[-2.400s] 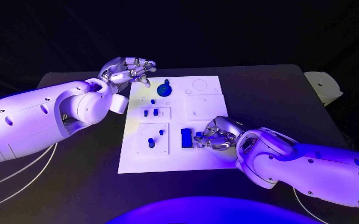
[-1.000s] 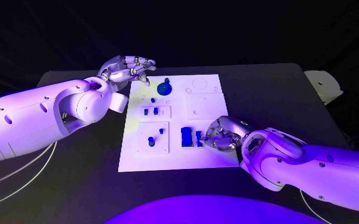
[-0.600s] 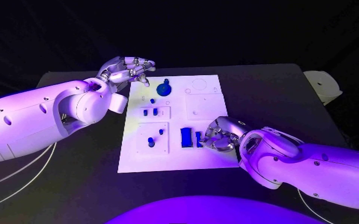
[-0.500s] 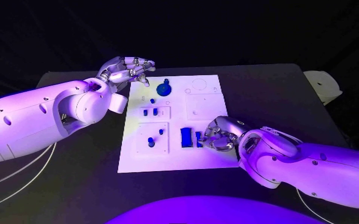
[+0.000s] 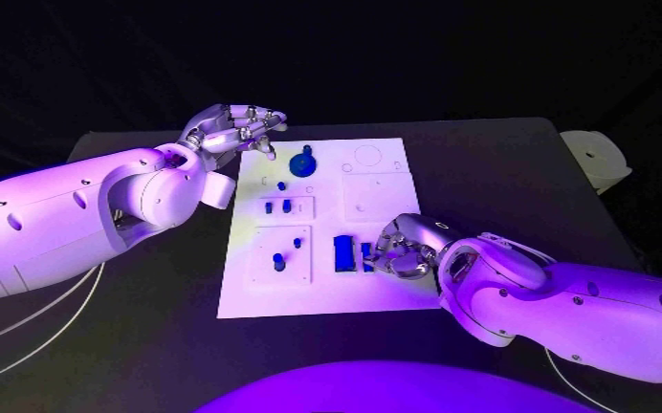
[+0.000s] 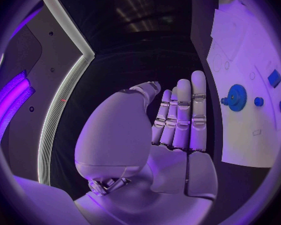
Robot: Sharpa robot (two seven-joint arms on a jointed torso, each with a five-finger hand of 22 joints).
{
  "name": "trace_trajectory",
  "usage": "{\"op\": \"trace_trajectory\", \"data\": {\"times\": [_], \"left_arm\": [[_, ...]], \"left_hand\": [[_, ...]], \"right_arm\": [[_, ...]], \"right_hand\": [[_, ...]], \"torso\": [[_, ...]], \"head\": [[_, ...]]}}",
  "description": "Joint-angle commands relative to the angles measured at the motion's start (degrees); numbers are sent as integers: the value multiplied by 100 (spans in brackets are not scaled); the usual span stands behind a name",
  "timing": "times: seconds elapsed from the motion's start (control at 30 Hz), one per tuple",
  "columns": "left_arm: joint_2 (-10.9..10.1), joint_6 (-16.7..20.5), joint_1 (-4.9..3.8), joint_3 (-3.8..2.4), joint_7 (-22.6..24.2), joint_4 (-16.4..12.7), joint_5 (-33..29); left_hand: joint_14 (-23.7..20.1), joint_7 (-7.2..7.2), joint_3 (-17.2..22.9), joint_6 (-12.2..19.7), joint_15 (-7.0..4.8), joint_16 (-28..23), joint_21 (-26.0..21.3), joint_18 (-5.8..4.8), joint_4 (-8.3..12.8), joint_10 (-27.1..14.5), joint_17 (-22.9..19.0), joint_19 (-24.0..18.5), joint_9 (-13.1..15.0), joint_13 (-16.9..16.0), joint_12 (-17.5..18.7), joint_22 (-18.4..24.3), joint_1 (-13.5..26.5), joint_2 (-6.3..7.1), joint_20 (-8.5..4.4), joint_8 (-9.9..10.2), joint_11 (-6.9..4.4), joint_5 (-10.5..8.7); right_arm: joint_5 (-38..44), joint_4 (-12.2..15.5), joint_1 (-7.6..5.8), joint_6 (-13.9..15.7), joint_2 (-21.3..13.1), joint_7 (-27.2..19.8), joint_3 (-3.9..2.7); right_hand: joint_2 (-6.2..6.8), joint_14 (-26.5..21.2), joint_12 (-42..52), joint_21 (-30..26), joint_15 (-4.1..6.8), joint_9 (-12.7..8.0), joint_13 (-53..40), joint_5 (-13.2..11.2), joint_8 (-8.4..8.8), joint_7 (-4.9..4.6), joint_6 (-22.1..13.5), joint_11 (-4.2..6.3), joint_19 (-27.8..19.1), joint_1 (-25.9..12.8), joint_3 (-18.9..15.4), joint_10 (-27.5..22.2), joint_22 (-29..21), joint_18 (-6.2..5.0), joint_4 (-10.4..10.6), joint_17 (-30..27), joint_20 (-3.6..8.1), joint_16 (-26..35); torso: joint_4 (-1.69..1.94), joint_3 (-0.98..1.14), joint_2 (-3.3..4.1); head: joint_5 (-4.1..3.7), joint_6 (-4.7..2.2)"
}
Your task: Assemble the parts on the task board
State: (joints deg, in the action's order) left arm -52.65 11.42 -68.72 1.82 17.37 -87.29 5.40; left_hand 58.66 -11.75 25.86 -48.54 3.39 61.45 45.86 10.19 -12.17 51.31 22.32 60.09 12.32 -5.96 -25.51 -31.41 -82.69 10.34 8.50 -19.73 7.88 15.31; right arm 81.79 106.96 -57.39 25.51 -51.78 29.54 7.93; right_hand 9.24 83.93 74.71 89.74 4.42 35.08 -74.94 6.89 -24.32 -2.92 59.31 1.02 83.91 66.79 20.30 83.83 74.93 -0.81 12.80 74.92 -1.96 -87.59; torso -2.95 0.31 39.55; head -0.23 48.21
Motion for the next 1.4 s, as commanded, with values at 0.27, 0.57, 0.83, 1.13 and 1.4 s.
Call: {"op": "trace_trajectory", "data": {"times": [0.27, 0.57, 0.83, 1.13, 1.4], "left_arm": [[35, -81, -2, -3, 100, 50, -16], [220, -57, 140, 18, 434, 317, -123], [525, 88, 339, 18, 913, 832, -384], [894, 325, 601, 7, 1379, 1456, -632], [1047, 288, 733, 1, 1148, 1664, -506]], "left_hand": [[-49, 7, 44, 56, 16, -19, -30, 36, 15, -46, -12, -41, 11, 9, -47, 6, 61, -4, -9, -35, 17, -5], [-283, 13, -235, 195, 55, -310, -364, 40, -162, -57, -150, -231, -3, 14, -140, 200, 339, 134, 42, -51, 10, -53], [-643, 45, -325, 240, 261, -2665, -2243, 29, -317, 472, -853, -690, 7, 229, 610, 1439, 129, 92, 333, -183, 55, -61], [-962, 139, -316, 281, 513, -4285, -3816, 27, -265, 630, -1002, -950, -106, 229, 1751, 2528, -27, 41, 759, 23, 194, -52], [-5866, 1175, -2586, 4854, -339, -6145, -4586, -1019, 1217, -5131, -2232, -6009, -1232, 596, 2551, 3141, 2643, -1034, -850, 1973, -788, -1531]], "right_arm": [[-518, 16, -78, 1118, -164, -1151, -14], [-3447, -934, -518, 1053, 15, -3795, -31], [-5897, -2420, -846, 33, 517, -4927, -121], [-6665, -3695, -914, -713, 1114, -5358, -183], [-6416, -4044, -913, -413, 1273, -5119, -195]], "right_hand": [[217, 401, -741, -605, -89, -129, -154, 399, 308, -178, -377, -133, 382, -222, -307, -289, 1329, -47, 365, 530, -41, 161], [-58, -388, -3842, -4616, -289, -239, 1848, 451, 708, -450, -826, -366, -1131, 630, -321, -1932, -32, -727, 188, -1845, -247, 1793], [12, -1898, -5759, -7774, -649, -469, 4134, 37, 1031, -704, -996, -689, -2357, 1154, 470, -2335, -2132, -968, 94, -4314, -627, 5363], [-14, -2442, -6890, -8619, -1029, -820, 6209, -51, 1421, -804, -839, -912, -2737, 915, 761, -2163, -3839, -966, -236, -5220, -1020, 7205], [-924, -4295, -7471, -8974, -442, -3508, 7494, -689, 2432, 292, -5931, -102, -8391, -1477, -2030, -4052, -7493, 81, -1280, -7492, 196, 8759]], "torso": [[-7, -33, -45], [-24, -172, -275], [15, -282, -503], [103, -312, -682], [118, -300, -677]], "head": [[-7, -120], [-18, -427], [-63, -866], [-26, -1143], [-18, -1158]]}}
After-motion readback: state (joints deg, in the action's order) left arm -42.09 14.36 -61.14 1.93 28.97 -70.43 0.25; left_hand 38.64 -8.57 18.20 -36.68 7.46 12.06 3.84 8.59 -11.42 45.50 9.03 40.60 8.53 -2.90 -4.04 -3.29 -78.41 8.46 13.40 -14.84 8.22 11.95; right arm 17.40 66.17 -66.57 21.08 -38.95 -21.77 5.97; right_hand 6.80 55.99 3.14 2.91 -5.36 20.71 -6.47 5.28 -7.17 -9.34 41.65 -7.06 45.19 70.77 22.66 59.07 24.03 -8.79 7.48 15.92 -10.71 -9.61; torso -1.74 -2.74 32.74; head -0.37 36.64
